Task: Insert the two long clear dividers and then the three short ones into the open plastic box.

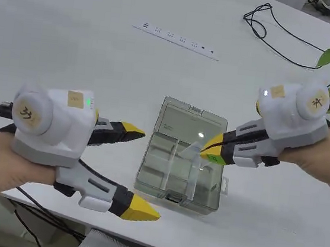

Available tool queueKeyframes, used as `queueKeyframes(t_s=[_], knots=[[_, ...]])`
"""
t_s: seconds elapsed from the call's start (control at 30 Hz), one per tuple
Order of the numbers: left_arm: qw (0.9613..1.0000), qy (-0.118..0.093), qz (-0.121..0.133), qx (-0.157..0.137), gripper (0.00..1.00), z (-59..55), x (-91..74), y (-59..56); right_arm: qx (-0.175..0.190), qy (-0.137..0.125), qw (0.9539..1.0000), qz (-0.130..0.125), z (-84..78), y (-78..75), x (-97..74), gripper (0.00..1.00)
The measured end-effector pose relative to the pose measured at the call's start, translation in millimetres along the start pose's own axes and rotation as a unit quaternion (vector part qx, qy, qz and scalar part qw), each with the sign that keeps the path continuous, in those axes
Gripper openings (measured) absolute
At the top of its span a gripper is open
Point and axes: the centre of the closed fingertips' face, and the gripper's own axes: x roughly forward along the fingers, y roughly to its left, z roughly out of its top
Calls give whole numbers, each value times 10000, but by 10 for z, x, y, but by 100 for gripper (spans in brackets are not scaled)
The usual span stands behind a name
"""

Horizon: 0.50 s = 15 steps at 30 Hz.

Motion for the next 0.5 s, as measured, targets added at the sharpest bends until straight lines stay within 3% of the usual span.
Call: queueKeyframes(t_s=[0.2, 0.5], knots=[[10000, -6, -3, -41, 92, -14, 8, -2, 13, 9, 10000, -4, -69, -49, 58, 2], [10000, -33, 3, -86, 91, -22, 14, 0, -2, 56, 10000, 13, -85, -5, 87, 2]])
